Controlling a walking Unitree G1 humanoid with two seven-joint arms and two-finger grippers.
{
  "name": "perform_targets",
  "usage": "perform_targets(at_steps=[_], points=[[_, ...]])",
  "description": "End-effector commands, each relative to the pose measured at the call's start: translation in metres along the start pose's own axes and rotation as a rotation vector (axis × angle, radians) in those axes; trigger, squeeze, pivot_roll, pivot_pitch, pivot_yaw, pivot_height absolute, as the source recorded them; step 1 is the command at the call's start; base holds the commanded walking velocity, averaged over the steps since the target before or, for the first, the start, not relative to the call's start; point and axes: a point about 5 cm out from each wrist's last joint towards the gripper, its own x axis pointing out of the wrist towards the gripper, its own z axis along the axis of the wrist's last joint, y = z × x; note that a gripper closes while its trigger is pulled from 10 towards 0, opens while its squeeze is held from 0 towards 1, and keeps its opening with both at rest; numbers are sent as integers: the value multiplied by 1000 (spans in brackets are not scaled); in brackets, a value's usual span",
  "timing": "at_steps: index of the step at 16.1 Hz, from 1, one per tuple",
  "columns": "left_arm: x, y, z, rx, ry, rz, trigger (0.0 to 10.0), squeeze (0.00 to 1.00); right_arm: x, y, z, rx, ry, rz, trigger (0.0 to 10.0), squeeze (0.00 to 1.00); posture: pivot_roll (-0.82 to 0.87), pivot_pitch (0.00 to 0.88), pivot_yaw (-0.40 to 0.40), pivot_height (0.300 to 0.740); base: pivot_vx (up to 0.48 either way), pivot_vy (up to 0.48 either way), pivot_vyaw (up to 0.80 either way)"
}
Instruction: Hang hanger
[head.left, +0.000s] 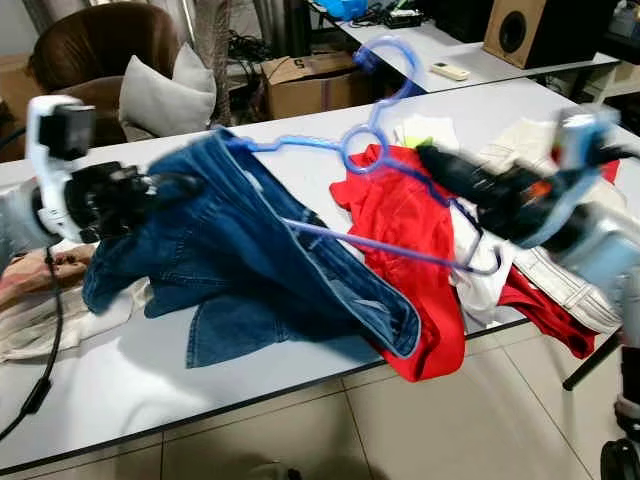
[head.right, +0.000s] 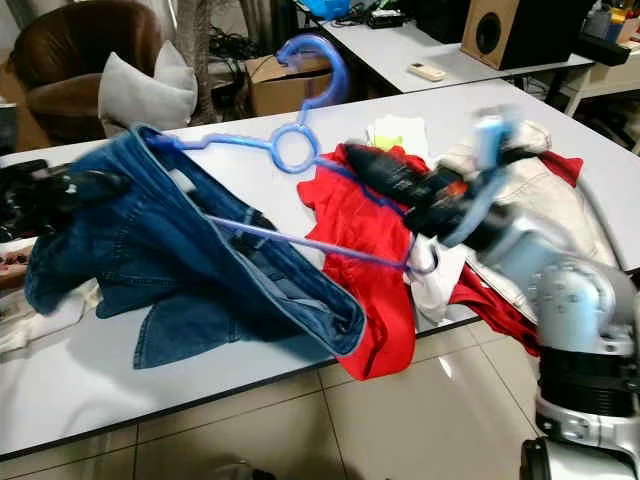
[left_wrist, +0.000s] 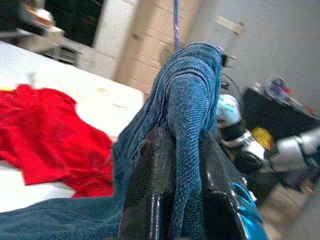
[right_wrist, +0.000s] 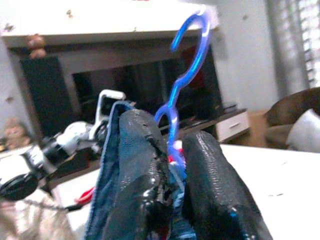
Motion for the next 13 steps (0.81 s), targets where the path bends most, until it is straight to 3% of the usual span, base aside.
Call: perform_targets(at_steps=[1, 5, 7, 9, 12, 13], points=[[-1, -2, 5, 45, -38, 23, 0, 0, -3, 5, 4, -14, -21, 13, 10000, 1000, -86, 0, 109, 719, 0, 0, 0], [-12, -1, -2, 100, -139, 174, 0, 0, -22, 31, -1, -1, -16, 76, 10000, 1000, -92, 0, 113, 719, 0, 0, 0], [-11, 2, 1, 169, -218, 266, 0, 0, -25, 44, -2, 0, -25, 87, 10000, 1000, -92, 0, 114, 719, 0, 0, 0], [-4, -2, 0, 212, -232, 298, 0, 0, -27, 58, -11, 17, -15, 75, 10000, 1000, -92, 0, 115, 719, 0, 0, 0], [2, -3, 4, 238, -267, 310, 0, 0, -23, 44, -41, 36, 111, -153, 10000, 1000, -102, 0, 125, 719, 0, 0, 0], [13, -6, 7, 275, -271, 307, 0, 0, -23, 33, -57, 97, 148, -259, 10000, 1000, -101, 0, 128, 719, 0, 0, 0]])
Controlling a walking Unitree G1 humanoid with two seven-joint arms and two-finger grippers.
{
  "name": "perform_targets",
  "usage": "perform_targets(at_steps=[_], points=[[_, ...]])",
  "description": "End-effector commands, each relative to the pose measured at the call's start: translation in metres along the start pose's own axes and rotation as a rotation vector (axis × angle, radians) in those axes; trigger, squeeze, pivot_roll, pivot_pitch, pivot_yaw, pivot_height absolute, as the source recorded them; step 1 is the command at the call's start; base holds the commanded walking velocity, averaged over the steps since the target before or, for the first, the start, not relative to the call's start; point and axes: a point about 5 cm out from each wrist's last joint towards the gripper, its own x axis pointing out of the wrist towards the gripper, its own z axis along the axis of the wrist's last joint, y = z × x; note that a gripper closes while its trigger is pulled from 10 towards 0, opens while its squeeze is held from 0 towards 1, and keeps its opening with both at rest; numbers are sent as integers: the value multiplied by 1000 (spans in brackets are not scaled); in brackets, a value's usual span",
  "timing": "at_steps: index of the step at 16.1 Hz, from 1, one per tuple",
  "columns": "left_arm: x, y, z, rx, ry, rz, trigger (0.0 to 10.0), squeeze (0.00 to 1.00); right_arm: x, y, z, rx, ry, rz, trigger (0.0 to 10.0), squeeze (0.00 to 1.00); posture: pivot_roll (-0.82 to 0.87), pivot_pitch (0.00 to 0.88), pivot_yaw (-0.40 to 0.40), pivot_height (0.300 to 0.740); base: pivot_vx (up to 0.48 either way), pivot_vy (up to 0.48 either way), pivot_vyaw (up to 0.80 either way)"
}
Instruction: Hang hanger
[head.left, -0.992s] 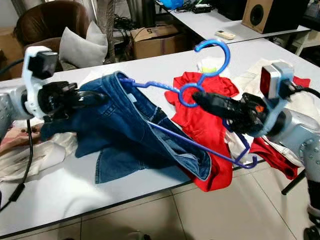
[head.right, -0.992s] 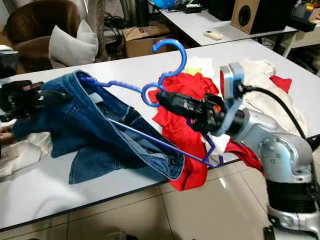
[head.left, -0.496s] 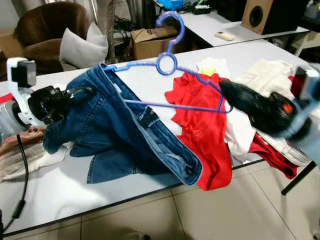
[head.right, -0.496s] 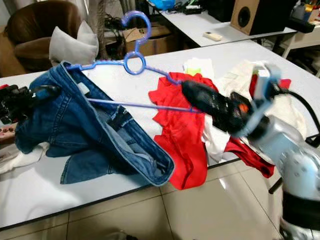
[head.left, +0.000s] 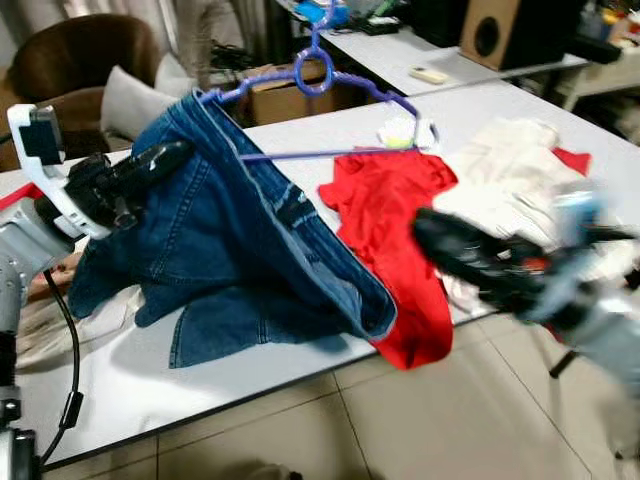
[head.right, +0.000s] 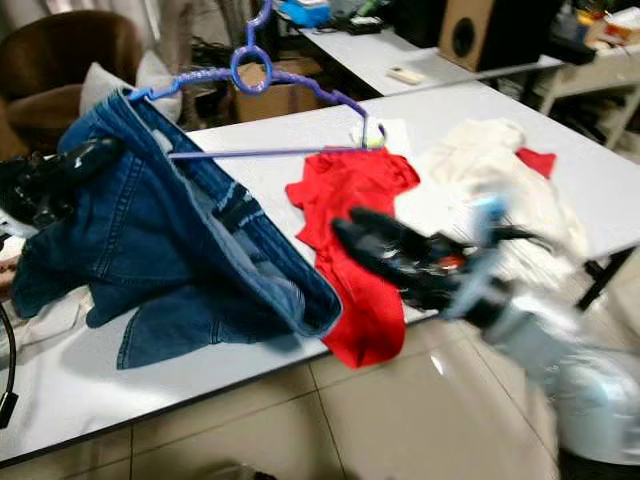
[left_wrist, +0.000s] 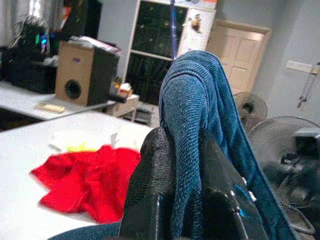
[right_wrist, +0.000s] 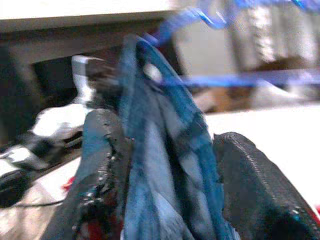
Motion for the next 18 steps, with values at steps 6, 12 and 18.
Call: perform_targets(at_steps=[6, 12, 18], points=[[14, -13, 13, 118, -16, -13, 0, 0, -2, -29, -41, 184, 160, -251, 10000, 569, -99, 0, 117, 719, 0, 0, 0], [20, -18, 11, 141, -16, -10, 0, 0, 5, -43, -69, 350, 175, -254, 10000, 0, -93, 0, 104, 719, 0, 0, 0], [25, -22, 13, 153, -22, -22, 0, 0, 20, -46, -91, 446, 220, -160, 9451, 0, -74, 0, 81, 719, 0, 0, 0]])
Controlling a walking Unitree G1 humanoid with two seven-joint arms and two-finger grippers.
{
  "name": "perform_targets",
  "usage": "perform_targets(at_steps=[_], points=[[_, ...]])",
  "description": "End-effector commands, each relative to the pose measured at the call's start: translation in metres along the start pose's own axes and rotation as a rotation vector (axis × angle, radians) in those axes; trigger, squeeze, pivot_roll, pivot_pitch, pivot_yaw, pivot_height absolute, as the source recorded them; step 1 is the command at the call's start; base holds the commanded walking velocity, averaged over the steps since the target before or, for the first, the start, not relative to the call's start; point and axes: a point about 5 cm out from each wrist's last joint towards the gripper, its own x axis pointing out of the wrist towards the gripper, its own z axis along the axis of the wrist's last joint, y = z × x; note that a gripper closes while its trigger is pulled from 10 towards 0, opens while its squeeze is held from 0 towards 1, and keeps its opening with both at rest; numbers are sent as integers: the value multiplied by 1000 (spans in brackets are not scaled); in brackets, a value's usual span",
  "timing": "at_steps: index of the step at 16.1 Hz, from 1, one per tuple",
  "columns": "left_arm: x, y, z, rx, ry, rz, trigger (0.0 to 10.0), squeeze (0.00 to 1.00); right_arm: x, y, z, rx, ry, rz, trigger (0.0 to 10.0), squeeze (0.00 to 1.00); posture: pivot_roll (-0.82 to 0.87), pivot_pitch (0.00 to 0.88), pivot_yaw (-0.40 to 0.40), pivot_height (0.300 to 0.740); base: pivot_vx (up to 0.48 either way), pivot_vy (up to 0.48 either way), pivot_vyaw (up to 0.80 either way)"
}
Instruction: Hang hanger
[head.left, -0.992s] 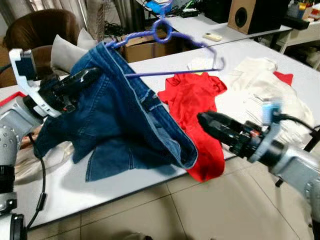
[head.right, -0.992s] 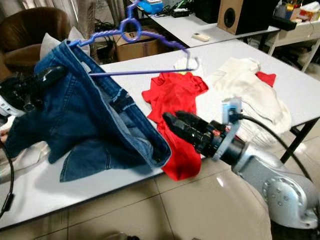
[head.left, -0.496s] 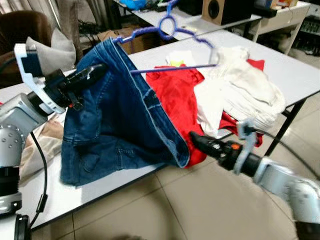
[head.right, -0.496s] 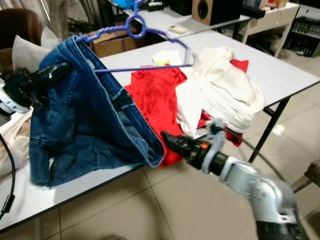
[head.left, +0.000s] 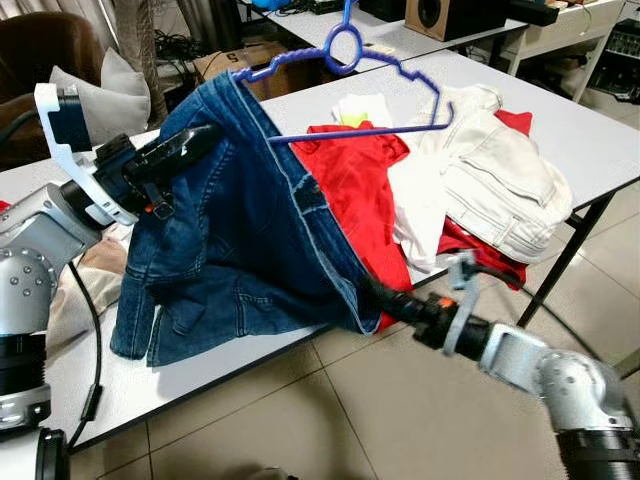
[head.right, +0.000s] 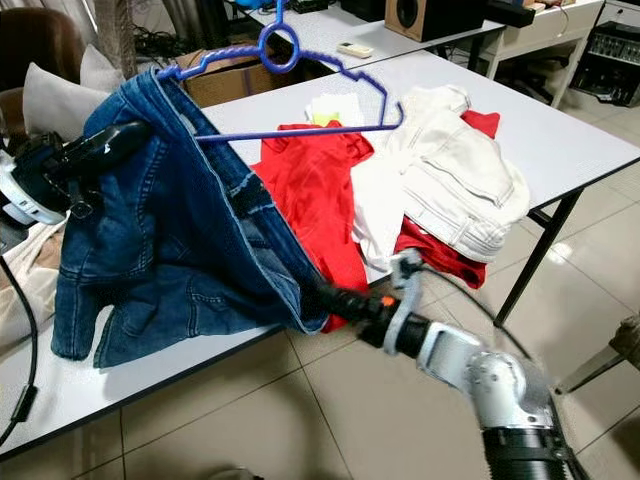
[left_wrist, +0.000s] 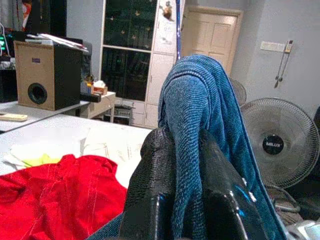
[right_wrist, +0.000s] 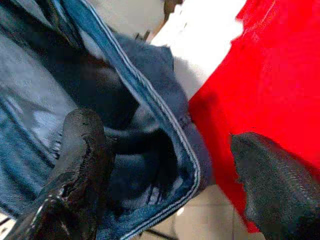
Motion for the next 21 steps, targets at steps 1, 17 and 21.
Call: perform_targets(at_steps=[1, 17, 21], points=[[3, -3, 10, 44, -11, -8, 0, 0, 4, 1, 1, -13, 14, 16, 0, 0, -73, 0, 80, 719, 0, 0, 0], [6, -8, 16, 62, -11, -14, 0, 0, -8, -25, -10, 20, 28, -69, 0, 0, -76, 0, 83, 719, 0, 0, 0], [5, -7, 17, 67, -6, 1, 0, 0, -16, -21, -5, 16, -9, -60, 0, 0, -80, 0, 86, 719, 0, 0, 0]])
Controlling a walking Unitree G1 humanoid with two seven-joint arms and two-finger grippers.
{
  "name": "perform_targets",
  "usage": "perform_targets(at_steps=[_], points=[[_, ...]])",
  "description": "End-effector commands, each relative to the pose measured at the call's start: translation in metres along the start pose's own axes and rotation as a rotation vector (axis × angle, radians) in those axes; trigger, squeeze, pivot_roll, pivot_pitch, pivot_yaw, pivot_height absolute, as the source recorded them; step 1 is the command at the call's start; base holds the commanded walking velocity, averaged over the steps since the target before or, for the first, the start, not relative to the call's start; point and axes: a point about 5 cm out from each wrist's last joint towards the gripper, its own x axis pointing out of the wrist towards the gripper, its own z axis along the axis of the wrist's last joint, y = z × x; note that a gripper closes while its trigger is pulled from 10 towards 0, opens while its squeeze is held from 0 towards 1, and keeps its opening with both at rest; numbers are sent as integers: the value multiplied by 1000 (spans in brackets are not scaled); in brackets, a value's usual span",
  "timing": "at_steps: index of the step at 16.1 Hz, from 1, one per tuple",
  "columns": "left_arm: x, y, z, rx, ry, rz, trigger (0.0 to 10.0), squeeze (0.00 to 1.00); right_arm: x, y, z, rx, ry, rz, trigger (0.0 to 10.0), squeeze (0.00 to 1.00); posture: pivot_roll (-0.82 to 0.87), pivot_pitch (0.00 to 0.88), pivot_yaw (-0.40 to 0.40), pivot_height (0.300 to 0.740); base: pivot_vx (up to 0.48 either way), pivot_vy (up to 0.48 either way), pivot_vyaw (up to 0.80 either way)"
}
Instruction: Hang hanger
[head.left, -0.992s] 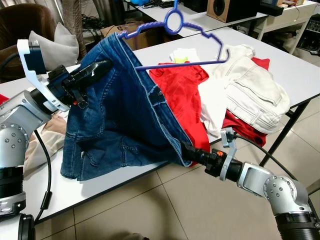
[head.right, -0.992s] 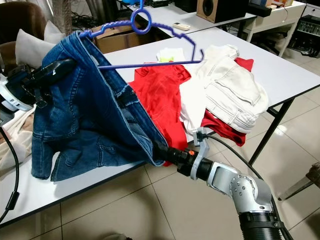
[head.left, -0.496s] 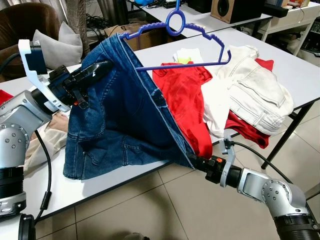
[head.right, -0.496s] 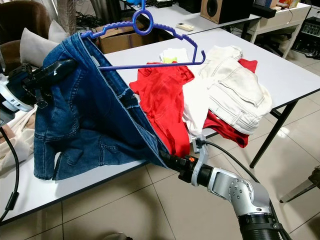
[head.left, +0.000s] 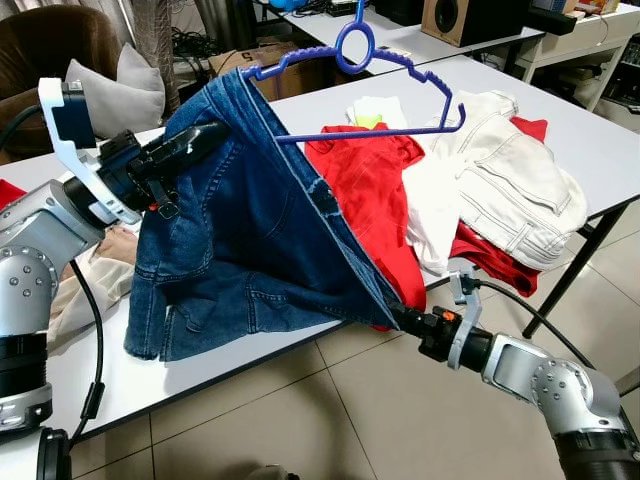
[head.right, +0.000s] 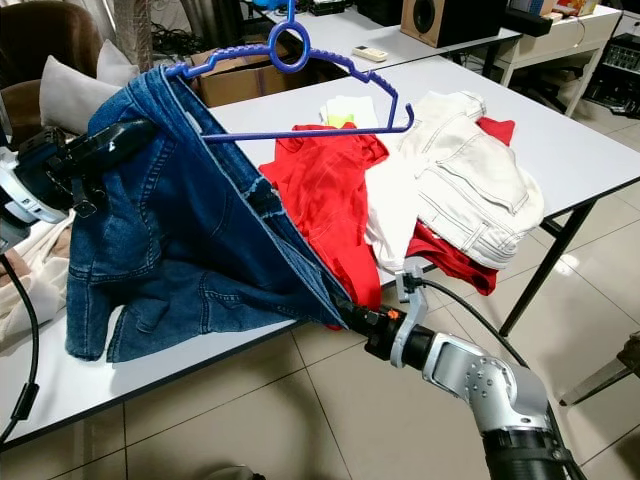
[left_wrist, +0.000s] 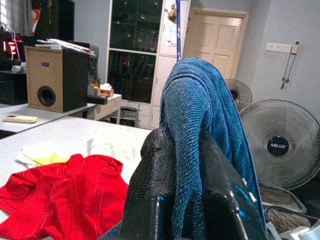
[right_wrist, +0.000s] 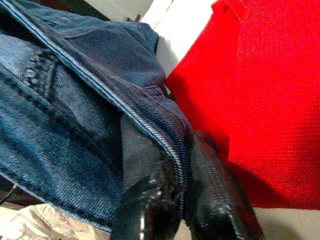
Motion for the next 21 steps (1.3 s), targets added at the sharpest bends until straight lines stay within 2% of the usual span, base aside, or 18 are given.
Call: perform_targets(at_steps=[1, 5, 8, 10, 12, 14, 16, 18, 20, 21], points=[[1, -2, 14, 58, -16, 2, 0, 0, -7, 0, 4, -9, -20, -11, 0, 0, -80, 0, 86, 719, 0, 0, 0], [-7, 0, 15, 61, -5, 14, 0, 0, -24, 4, 20, -15, -150, -24, 0, 0, -85, 0, 86, 719, 0, 0, 0], [-14, 0, 18, 60, 0, 26, 0, 0, -46, 6, 47, -26, -296, -41, 0, 0, -92, 0, 87, 719, 0, 0, 0], [-24, -4, 21, 34, 3, 3, 0, 0, -64, 11, 74, -67, -390, -55, 0, 0, -92, 0, 83, 719, 0, 0, 0], [-34, -11, 22, -18, 13, -44, 0, 0, -80, 9, 92, -93, -431, -105, 0, 0, -95, 0, 75, 719, 0, 0, 0], [-42, -17, 17, -63, 49, -79, 0, 0, -92, 4, 102, -104, -442, -149, 0, 0, -97, 0, 68, 719, 0, 0, 0], [-49, -16, 19, -109, -21, -60, 0, 0, -102, -4, 107, -96, -442, -192, 0, 0, -98, 0, 61, 719, 0, 0, 0], [-53, -20, 17, -150, -14, -88, 0, 0, -108, -8, 112, -95, -460, -207, 0, 0, -99, 0, 58, 719, 0, 0, 0], [-58, -19, 23, -185, -70, -93, 0, 0, -116, -11, 120, -95, -483, -228, 0, 0, -100, 0, 58, 719, 0, 0, 0], [-59, -21, 21, -209, -53, -115, 0, 0, -118, -11, 123, -102, -489, -230, 0, 0, -99, 0, 58, 719, 0, 0, 0]])
